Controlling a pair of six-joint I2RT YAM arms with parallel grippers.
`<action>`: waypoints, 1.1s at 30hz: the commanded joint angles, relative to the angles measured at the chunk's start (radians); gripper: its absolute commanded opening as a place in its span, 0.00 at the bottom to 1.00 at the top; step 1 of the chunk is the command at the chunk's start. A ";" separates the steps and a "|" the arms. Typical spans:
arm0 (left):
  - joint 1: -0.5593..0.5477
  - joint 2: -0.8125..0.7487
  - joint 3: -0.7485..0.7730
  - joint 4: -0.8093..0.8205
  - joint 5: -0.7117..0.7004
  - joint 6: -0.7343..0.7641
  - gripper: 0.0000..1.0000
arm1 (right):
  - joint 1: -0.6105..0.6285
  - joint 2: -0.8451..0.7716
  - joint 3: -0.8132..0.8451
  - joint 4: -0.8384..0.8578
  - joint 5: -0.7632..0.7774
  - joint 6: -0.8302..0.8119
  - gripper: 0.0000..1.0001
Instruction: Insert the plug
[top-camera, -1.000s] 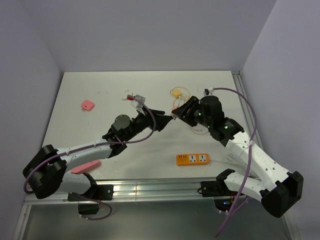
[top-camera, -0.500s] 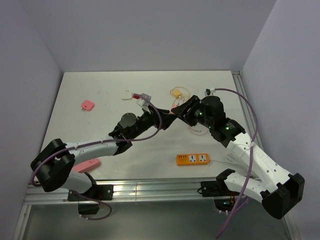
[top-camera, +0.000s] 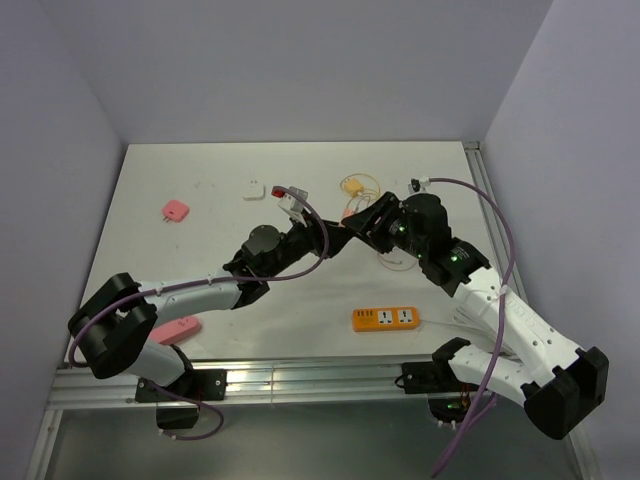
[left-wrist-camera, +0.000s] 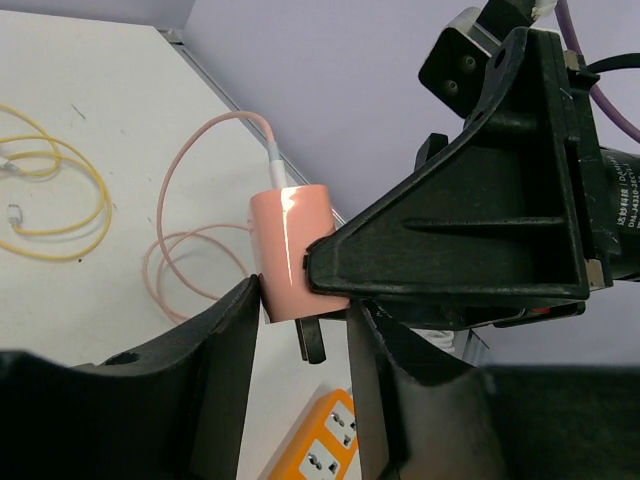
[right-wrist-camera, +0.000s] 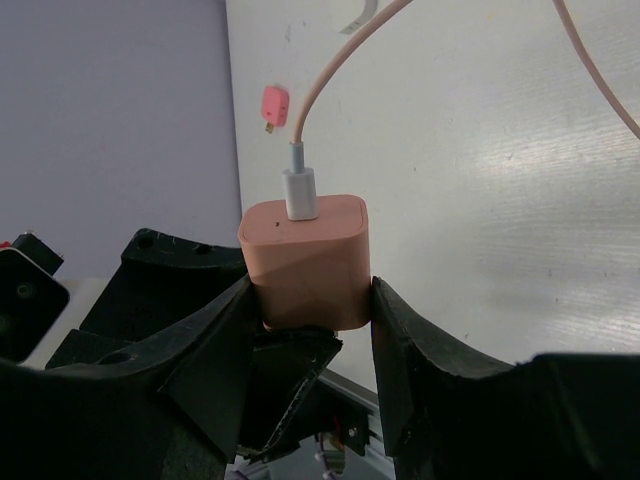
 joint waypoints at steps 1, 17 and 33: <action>0.004 0.009 0.038 0.032 -0.046 -0.010 0.43 | 0.005 -0.048 -0.017 0.048 -0.032 -0.012 0.00; 0.006 -0.076 -0.052 0.002 0.009 0.154 0.00 | -0.032 -0.010 0.151 -0.185 -0.090 -0.289 0.72; 0.007 -0.143 -0.153 0.109 0.171 0.341 0.00 | -0.073 0.016 0.161 -0.248 -0.315 -0.369 0.70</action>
